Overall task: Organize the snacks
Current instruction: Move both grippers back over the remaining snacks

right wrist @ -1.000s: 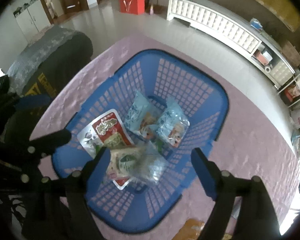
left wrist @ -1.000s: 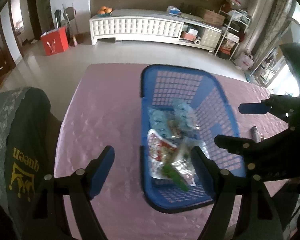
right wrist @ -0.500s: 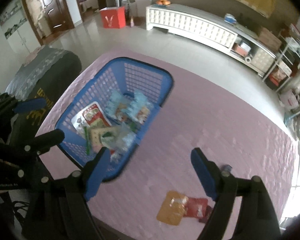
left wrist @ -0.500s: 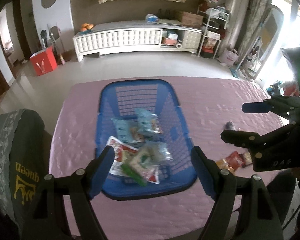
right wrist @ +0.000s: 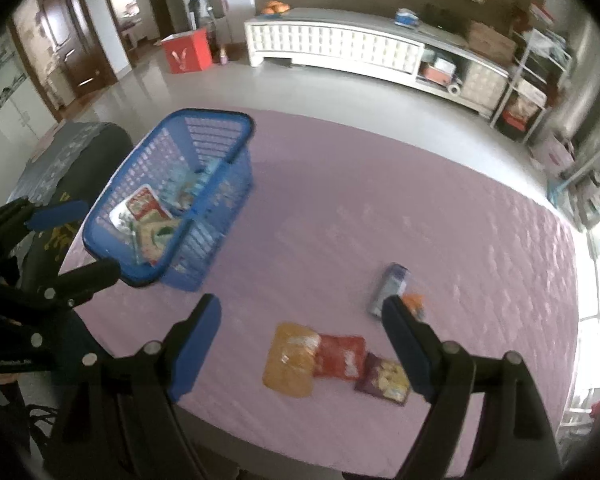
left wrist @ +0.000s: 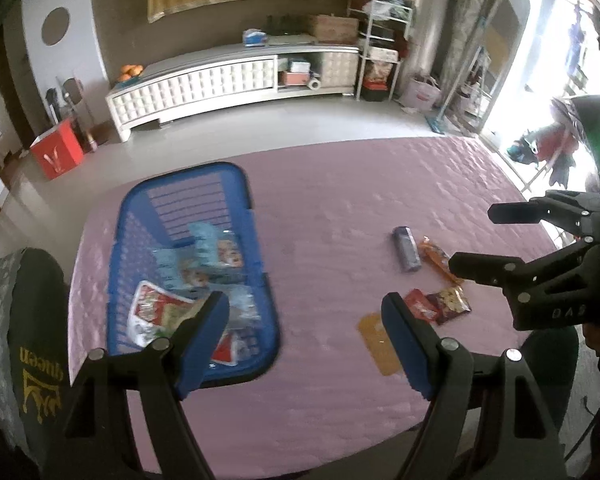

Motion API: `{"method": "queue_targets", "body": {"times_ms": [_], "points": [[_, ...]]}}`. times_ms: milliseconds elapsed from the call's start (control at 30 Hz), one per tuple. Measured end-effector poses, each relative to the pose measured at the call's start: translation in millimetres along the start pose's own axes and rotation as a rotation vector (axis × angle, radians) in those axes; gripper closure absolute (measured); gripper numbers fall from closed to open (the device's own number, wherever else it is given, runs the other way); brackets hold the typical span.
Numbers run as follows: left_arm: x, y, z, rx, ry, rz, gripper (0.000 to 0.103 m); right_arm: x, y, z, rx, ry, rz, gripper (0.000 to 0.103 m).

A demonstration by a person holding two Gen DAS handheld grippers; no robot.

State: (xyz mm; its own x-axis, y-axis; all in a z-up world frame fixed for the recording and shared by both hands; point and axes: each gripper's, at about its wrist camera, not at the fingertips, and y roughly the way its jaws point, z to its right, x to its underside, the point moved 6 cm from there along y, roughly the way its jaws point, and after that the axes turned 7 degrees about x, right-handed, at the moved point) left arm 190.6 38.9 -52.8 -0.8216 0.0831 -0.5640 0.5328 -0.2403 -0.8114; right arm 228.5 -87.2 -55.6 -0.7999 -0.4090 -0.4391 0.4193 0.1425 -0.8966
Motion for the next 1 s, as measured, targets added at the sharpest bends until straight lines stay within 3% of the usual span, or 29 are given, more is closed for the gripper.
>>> {"method": "queue_targets", "body": {"times_ms": [567,833,1000], "points": [[21.3,69.9,90.1,0.043,0.079,-0.099,0.026,61.7,9.9,72.6,0.011,0.106,-0.031,0.017],[46.5,107.8,90.0,0.045,0.027,-0.148,0.026,83.8,34.8,82.4,0.064,0.081,-0.033,0.017],[60.4,123.0,86.8,0.027,-0.016,-0.109,0.026,99.9,48.2,87.6,0.072,0.145,0.000,0.017]]}}
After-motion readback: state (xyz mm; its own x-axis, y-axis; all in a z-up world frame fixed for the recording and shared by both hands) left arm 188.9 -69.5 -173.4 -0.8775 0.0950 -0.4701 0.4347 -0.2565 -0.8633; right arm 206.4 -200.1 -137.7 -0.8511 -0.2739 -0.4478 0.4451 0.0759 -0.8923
